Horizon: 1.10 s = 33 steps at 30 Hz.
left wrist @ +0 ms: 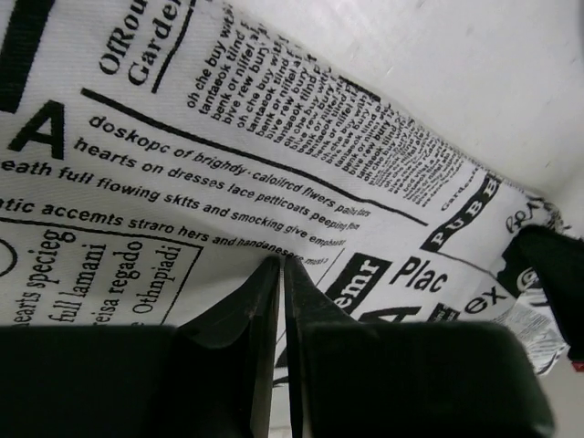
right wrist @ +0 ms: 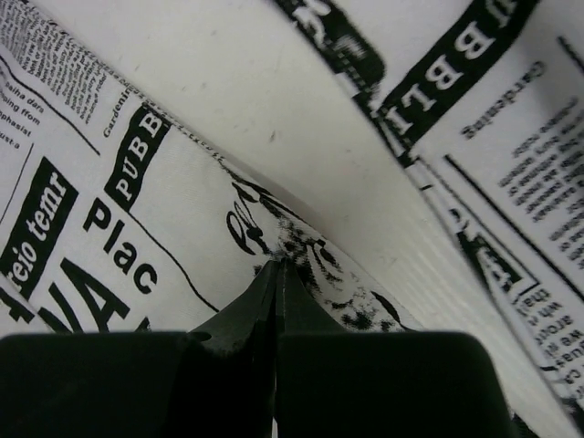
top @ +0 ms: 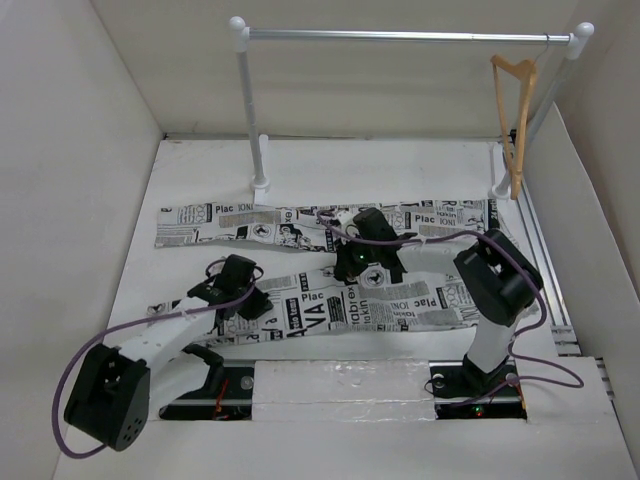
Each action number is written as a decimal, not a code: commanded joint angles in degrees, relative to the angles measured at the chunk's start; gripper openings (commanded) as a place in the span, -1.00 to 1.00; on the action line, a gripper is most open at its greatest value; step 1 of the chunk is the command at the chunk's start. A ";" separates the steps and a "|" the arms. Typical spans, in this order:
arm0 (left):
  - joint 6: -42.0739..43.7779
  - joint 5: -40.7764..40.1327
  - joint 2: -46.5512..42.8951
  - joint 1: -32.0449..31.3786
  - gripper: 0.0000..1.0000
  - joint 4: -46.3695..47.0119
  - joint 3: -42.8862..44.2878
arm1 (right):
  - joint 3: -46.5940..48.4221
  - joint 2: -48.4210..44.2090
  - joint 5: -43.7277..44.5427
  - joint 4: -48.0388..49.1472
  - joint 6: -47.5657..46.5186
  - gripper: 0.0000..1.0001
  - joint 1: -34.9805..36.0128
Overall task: Place the trousers on the hanger
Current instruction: Fold the trousers
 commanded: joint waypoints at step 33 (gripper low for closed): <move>23.02 -10.40 22.24 34.10 0.06 4.46 29.09 | -13.16 -36.92 7.43 -16.32 -3.50 -0.71 -3.26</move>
